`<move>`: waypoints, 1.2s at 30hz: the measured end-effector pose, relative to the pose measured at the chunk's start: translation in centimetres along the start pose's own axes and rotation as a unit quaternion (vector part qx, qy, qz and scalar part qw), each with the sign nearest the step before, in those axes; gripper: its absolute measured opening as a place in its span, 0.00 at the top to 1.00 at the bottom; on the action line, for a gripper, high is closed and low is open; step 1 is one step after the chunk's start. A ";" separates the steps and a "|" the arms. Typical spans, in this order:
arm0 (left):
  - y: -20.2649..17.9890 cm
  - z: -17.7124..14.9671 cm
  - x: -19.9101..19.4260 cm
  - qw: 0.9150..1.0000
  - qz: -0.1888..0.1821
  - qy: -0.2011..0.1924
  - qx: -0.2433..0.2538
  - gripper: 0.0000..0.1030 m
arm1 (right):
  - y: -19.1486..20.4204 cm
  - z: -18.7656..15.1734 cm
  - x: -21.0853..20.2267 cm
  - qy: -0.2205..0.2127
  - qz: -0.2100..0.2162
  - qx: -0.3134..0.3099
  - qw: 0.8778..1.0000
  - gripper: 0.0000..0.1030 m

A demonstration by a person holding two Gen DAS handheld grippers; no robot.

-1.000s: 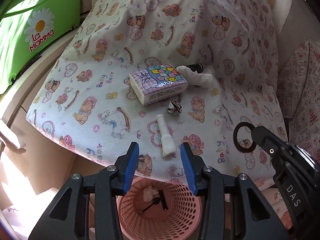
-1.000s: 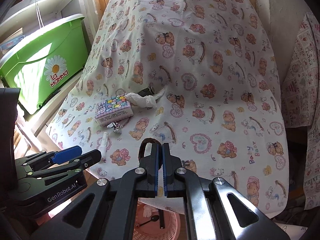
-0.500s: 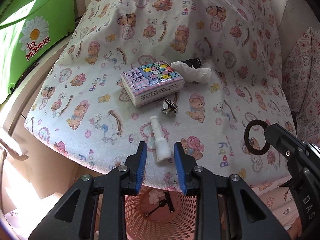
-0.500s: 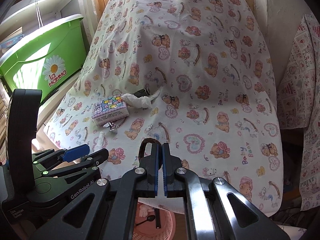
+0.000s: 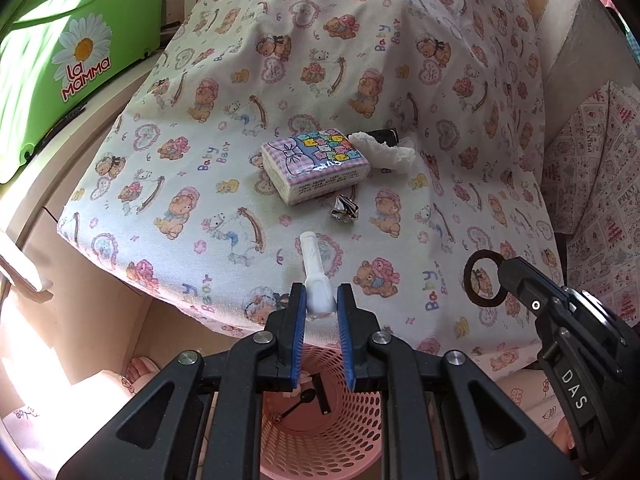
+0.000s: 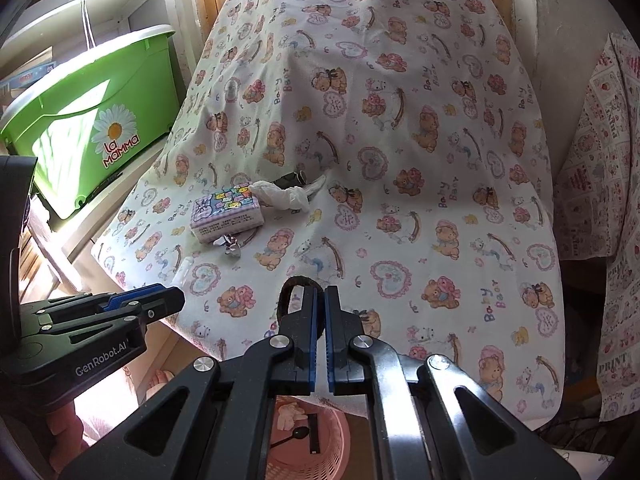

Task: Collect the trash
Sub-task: 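Close the left tool on the white tube while the right tool holds the black tie, then carry the white tube in the left tool while the right tool carries the tie to the basket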

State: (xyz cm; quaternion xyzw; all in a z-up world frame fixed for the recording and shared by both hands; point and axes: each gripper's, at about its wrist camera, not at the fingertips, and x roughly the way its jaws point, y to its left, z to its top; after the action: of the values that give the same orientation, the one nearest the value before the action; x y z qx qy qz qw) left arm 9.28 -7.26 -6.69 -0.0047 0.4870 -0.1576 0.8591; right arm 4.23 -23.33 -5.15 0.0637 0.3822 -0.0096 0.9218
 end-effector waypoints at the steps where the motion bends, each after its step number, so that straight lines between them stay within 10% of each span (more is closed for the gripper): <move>1: 0.1 -0.1 0.0 1.000 0.003 0.003 -0.002 0.86 | 0.1 -0.1 0.0 0.001 0.003 -0.001 1.000 0.96; 36: 2.5 -4.4 -0.9 0.994 -0.024 0.107 -0.006 0.86 | 4.8 -4.4 -1.6 0.045 0.077 -0.074 0.993 0.96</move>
State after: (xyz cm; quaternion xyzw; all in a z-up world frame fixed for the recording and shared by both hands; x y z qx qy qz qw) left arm 5.85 -4.03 -8.69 -0.0051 0.5765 -0.1748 0.7981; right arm 0.32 -18.11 -6.55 0.0250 0.4168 0.0923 0.9039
